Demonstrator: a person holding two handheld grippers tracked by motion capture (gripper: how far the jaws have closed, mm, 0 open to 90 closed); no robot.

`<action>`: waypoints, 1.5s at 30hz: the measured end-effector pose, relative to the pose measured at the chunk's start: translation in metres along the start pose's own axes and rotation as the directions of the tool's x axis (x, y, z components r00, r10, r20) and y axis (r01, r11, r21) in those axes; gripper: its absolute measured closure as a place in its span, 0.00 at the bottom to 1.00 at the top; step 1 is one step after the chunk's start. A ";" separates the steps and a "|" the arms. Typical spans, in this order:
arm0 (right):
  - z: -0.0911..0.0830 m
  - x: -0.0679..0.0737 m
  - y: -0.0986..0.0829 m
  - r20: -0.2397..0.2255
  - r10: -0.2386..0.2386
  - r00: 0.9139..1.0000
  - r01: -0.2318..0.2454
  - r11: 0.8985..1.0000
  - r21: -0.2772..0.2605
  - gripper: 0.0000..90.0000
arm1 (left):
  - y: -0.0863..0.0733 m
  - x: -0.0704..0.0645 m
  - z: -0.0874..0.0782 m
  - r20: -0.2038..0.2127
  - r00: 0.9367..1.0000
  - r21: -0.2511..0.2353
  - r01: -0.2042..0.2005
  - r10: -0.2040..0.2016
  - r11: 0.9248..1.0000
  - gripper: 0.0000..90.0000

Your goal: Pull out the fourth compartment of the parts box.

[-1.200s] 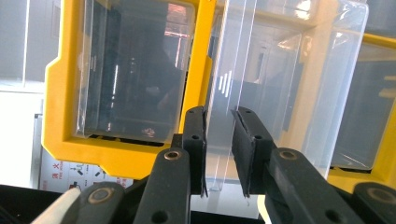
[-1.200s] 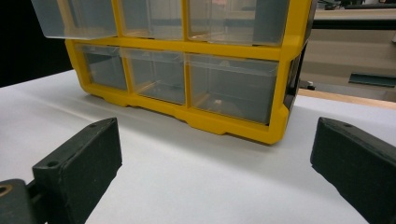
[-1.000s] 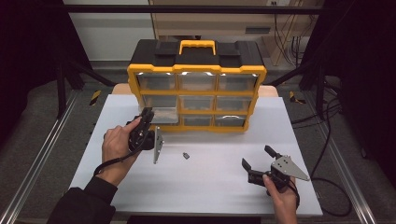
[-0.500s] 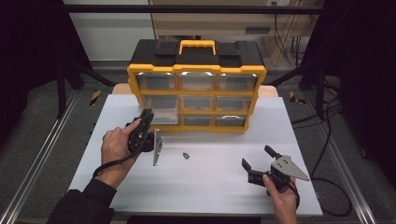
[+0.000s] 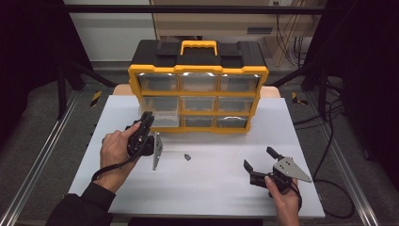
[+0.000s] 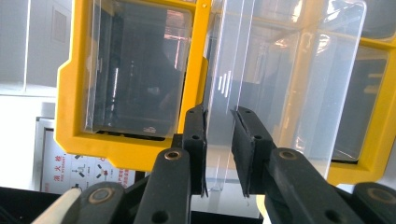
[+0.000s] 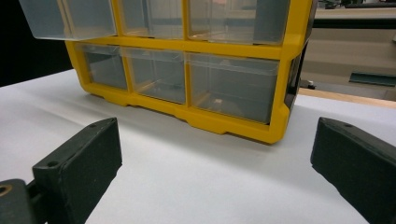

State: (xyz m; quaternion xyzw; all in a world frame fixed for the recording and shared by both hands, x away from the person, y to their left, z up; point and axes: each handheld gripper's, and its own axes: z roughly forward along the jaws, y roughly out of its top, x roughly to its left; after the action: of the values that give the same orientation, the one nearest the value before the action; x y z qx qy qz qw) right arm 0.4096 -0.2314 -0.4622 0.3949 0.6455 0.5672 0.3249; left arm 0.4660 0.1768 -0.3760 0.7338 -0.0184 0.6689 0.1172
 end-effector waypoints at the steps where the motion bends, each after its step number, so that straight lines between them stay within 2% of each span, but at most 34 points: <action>1: 0.000 0.000 0.000 0.000 0.000 1.000 0.000 1.000 0.000 0.03 | 0.000 0.000 0.000 0.003 1.000 0.003 0.002 -0.002 1.000 0.84; 29: 0.000 0.000 0.000 0.000 0.001 1.000 -0.001 1.000 0.000 0.02 | 0.001 -0.002 -0.012 0.002 1.000 -0.007 -0.003 0.003 1.000 0.84; 43: 0.000 0.000 0.000 0.001 -0.001 1.000 0.001 1.000 0.000 0.02 | 0.001 -0.005 -0.017 0.005 1.000 -0.012 0.016 -0.016 1.000 0.83; 45: 0.000 0.001 0.000 0.000 0.002 1.000 -0.002 1.000 0.001 0.02 | 0.002 -0.006 -0.017 0.001 1.000 -0.007 0.005 -0.005 1.000 0.83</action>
State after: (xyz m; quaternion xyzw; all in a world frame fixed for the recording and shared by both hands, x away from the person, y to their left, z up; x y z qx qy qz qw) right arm 0.4092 -0.2310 -0.4618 0.3954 0.6454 0.5673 0.3243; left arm 0.4485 0.1775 -0.3801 0.7338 -0.0186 0.6682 0.1214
